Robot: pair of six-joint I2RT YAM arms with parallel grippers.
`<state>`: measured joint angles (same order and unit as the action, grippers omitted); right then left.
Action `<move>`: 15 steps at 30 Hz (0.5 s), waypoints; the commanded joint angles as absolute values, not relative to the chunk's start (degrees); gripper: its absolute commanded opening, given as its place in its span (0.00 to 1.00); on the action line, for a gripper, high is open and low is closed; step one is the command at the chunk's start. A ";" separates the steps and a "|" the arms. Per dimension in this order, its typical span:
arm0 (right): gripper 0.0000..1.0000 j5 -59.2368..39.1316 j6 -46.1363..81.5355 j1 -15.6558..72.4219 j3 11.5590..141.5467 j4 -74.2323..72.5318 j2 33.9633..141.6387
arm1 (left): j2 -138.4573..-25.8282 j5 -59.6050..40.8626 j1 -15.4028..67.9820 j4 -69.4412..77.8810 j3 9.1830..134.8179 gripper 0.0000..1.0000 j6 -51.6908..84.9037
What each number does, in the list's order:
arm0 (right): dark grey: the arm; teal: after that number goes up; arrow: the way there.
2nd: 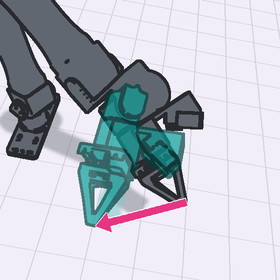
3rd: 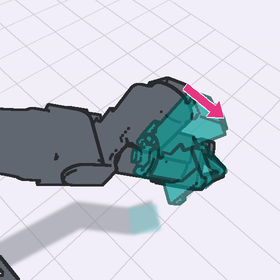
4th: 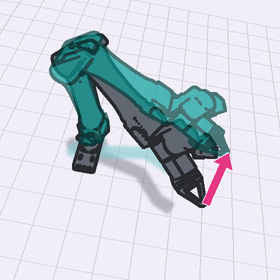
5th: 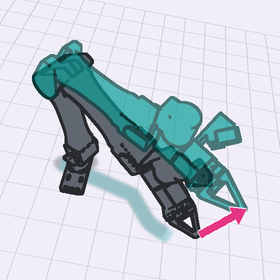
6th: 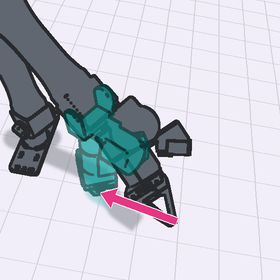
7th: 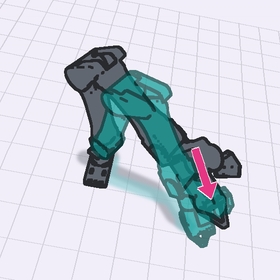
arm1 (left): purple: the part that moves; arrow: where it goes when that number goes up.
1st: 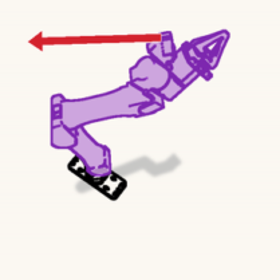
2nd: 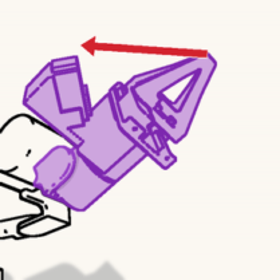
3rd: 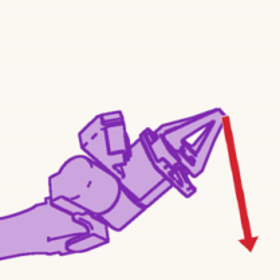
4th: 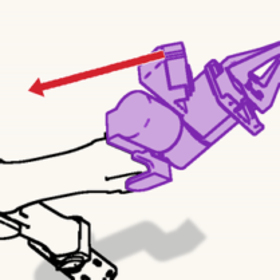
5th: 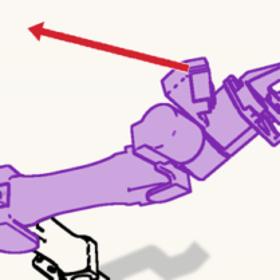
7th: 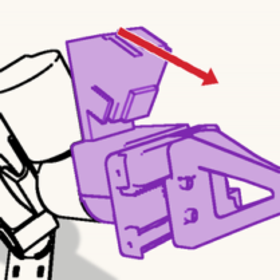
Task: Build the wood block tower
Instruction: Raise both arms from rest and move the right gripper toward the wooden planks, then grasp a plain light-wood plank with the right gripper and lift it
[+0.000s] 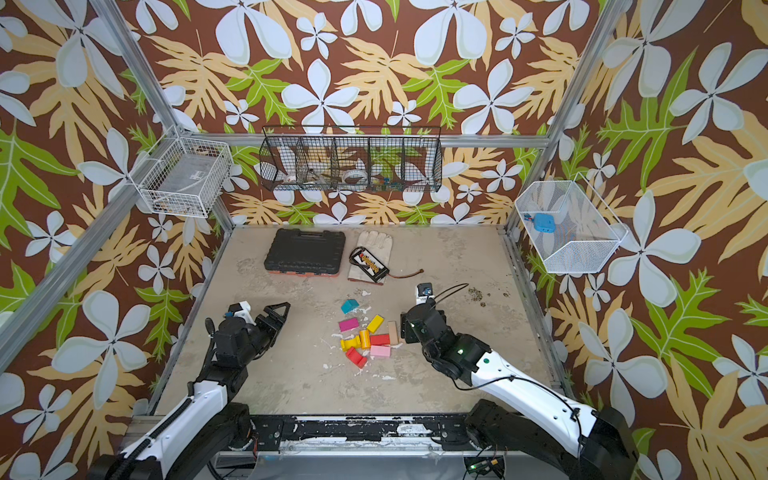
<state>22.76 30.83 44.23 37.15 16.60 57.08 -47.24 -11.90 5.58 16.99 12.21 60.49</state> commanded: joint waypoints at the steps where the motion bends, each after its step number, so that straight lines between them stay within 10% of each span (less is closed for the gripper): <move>1: 0.72 21.66 30.35 43.01 34.92 11.60 59.78 | -45.67 -9.41 5.69 13.55 15.53 0.91 56.43; 15: 0.61 10.74 28.73 38.89 34.70 5.18 79.47 | -44.08 -9.67 7.82 20.99 11.12 0.94 60.04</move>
<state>12.75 29.10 38.92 33.89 7.16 77.23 -43.24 -9.30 7.75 19.75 10.44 59.83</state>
